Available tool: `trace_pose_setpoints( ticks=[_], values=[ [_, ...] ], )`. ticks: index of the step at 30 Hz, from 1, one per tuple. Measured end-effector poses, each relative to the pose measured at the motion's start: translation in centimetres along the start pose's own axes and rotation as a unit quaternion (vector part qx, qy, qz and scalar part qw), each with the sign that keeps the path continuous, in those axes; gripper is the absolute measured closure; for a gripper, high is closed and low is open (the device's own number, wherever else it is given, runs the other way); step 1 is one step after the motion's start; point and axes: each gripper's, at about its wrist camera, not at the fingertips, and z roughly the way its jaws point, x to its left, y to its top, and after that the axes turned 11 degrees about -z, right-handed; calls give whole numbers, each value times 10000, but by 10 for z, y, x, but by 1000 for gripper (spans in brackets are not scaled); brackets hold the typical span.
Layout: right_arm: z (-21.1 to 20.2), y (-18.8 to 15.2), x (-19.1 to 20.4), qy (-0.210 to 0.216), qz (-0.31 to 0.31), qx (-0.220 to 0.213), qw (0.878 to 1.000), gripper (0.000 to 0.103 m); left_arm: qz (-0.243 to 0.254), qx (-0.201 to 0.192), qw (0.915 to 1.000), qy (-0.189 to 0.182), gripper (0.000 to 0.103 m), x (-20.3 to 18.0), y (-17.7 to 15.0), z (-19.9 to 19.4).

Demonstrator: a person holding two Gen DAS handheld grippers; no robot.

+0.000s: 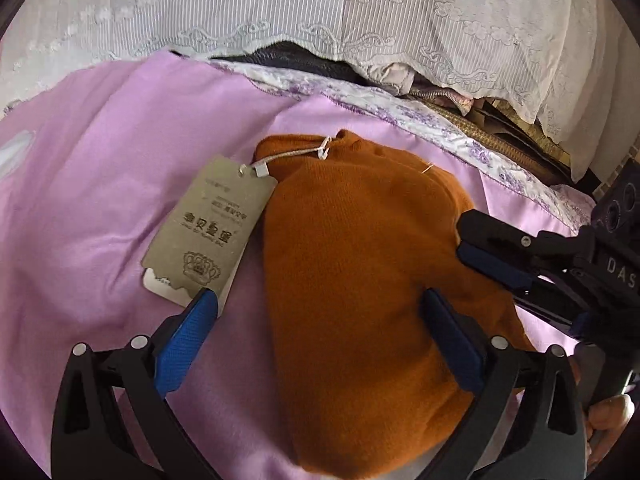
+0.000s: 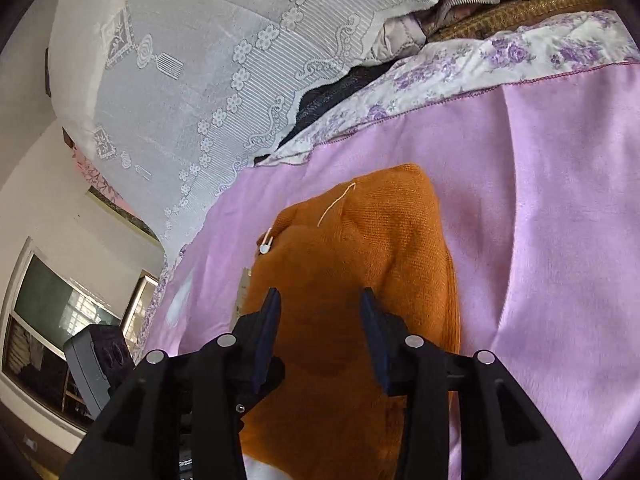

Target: Fold small clothes

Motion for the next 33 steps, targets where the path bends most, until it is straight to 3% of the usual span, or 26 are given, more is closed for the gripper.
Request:
trace_pose_setpoints(
  ticks=[3, 7, 9, 11, 13, 16, 19, 25, 30, 33],
  values=[
    [12, 4, -12, 273, 97, 118, 9995, 63, -164, 183, 9995, -195, 4, 5, 7, 10],
    [4, 3, -13, 446, 327, 5, 9985, 62, -126, 124, 9995, -265, 4, 3, 4, 5],
    [-9, 3, -11, 517, 431, -185, 9976, 52, -263, 122, 9984, -481, 4, 9, 4, -3],
    [-27, 6, -8, 446, 377, -464, 9972, 35, -491, 188, 9957, -758, 5, 17, 6, -7],
    [-39, 10, -8, 261, 283, -539, 9978, 32, -748, 308, 9912, -1048, 5, 26, 7, -7],
    [-42, 6, -16, -20, 317, -355, 9989, 31, -933, 400, 9872, -1230, 5, 32, 6, -7],
    [-37, -1, -33, -131, 625, -71, 9979, 31, -787, 408, 9899, -1103, 5, 26, 3, -6],
    [-31, -6, -44, 104, 882, 343, 9955, 30, -409, 395, 9956, -743, 5, 14, -3, -4],
    [-12, -10, -36, 316, 797, 739, 9936, 21, -521, 430, 9938, -880, 5, 19, -2, -5],
    [1, -6, -31, 395, 684, 691, 9945, 14, -531, 509, 9907, -1143, 5, 17, -2, -5]
  ],
)
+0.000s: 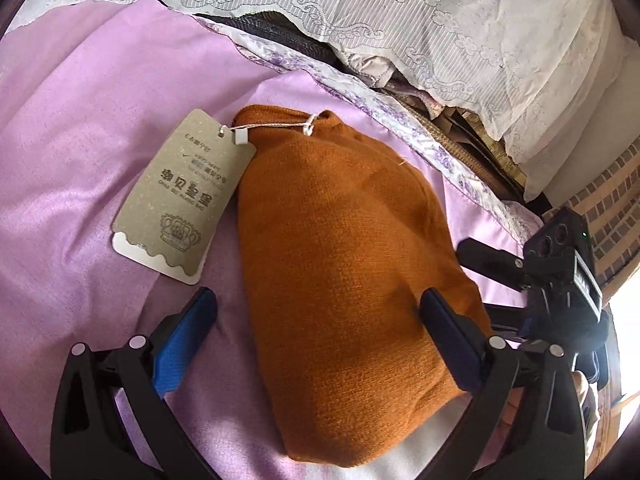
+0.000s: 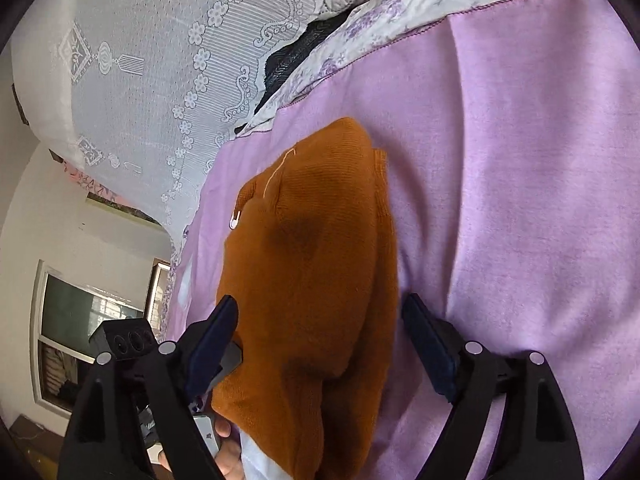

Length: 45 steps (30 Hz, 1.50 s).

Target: Fold small clothes

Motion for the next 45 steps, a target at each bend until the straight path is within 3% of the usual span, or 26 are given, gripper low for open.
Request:
trace_pose_setpoints(
  ticks=[3, 7, 13, 17, 19, 21, 24, 29, 35, 40, 45],
  values=[
    [16, 7, 11, 29, -279, -1, 9996, 11, 72, 206, 9991, -369, 5, -6, -2, 5],
    [33, 15, 23, 80, -661, 85, 9977, 3, 228, 260, 9992, -176, 5, -12, -3, 16],
    [34, 9, 32, -14, -877, -58, 9961, 3, 340, 176, 9992, -113, 5, -17, -7, 16],
    [28, 2, 38, 396, -834, -173, 9956, 4, 399, 138, 9990, -149, 5, -18, -8, 13],
    [30, 2, 35, 390, -854, -171, 9954, 8, 332, 158, 9991, -198, 5, -14, -4, 15],
    [31, 4, 27, 132, -773, -157, 9968, 26, 213, 164, 9995, -158, 5, -8, -1, 17],
    [28, 4, 21, 73, -629, -193, 9978, 34, 174, 147, 9996, -149, 5, -6, 0, 16],
    [28, 2, 24, -78, -710, -224, 9972, 36, 379, 82, 9992, -40, 6, -14, -4, 15],
    [24, -2, 30, -312, -856, -396, 9951, 43, 410, -224, 9989, 72, 21, -15, -6, 7],
    [14, -6, 49, -548, -1345, -695, 9869, 48, 548, -420, 9976, 90, 25, -21, -7, -1],
    [7, -9, 66, -521, -1673, -860, 9808, 48, 754, -778, 9939, 197, 26, -29, -12, -14]
  ],
)
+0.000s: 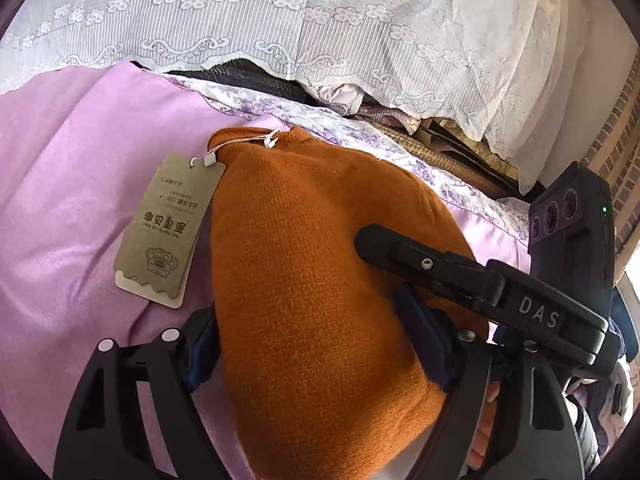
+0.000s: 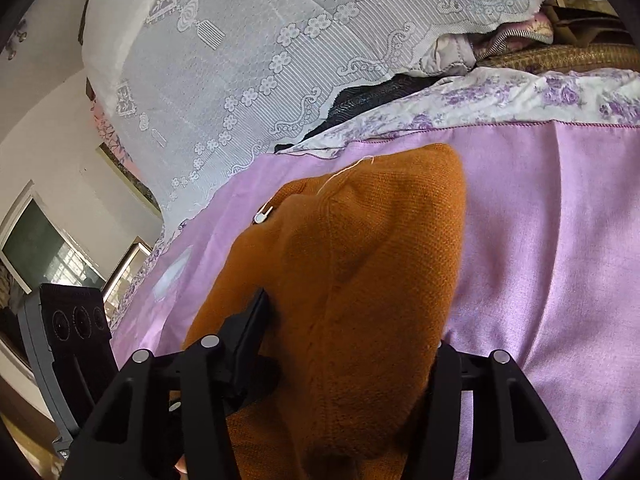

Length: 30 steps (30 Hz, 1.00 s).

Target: Fold small clothes

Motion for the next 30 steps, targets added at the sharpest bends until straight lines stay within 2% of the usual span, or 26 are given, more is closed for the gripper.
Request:
trace_pose_setpoints(
  ticks=[9, 15, 22, 30],
  values=[
    [-17, -3, 25, 182, -186, -95, 9996, 48, 151, -371, 9990, 194, 26, -10, -11, -37],
    [-31, -17, 52, 389, -298, -76, 9988, 48, 52, -521, 9983, 256, 26, -8, -24, -75],
    [-48, -41, 96, 702, -455, 14, 9965, 48, -99, -694, 9968, 377, 26, 4, -56, -128],
    [-63, -67, 168, 1167, -827, 110, 9897, 48, -174, -1041, 9921, 676, 26, 24, -88, -204]
  ],
)
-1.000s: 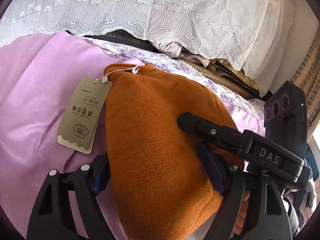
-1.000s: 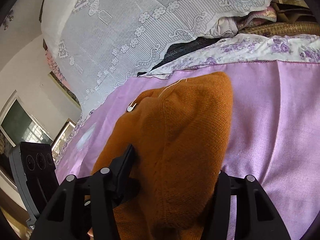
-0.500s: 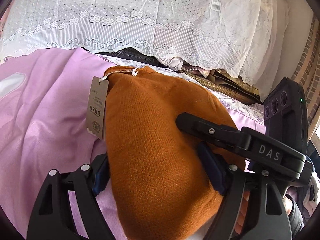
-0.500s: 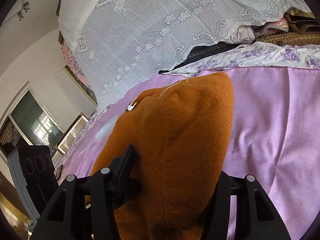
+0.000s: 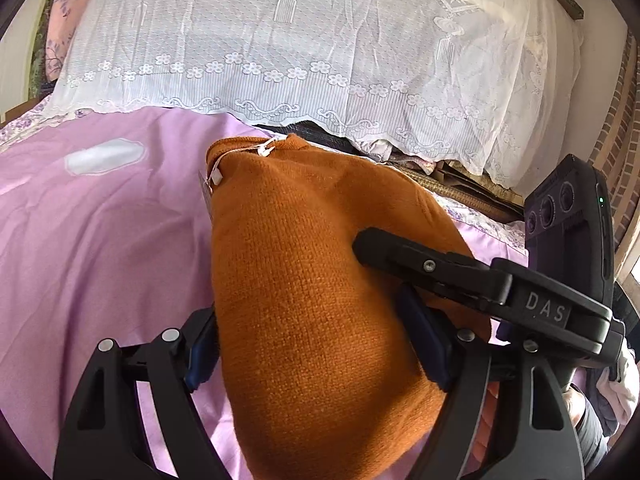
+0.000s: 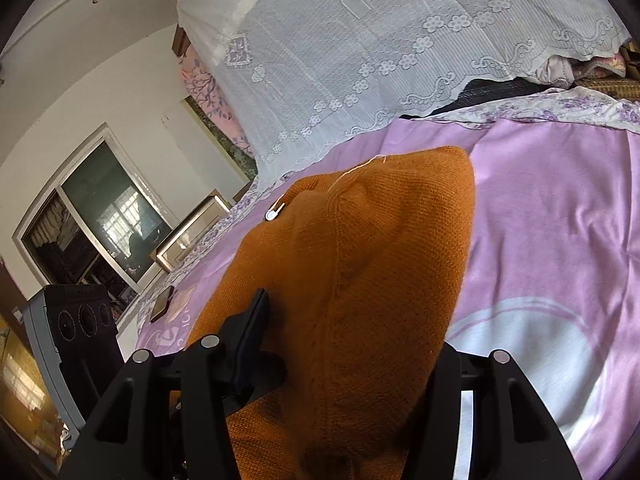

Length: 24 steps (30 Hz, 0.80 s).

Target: Fold small clothes

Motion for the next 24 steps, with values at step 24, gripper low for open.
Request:
trace_pose_setpoints(
  ticks=[24],
  values=[
    [199, -15, 289, 1749, -1118, 1280, 9698, 48, -1407, -1045, 9710, 1629, 27, 230, 5, -211]
  ],
)
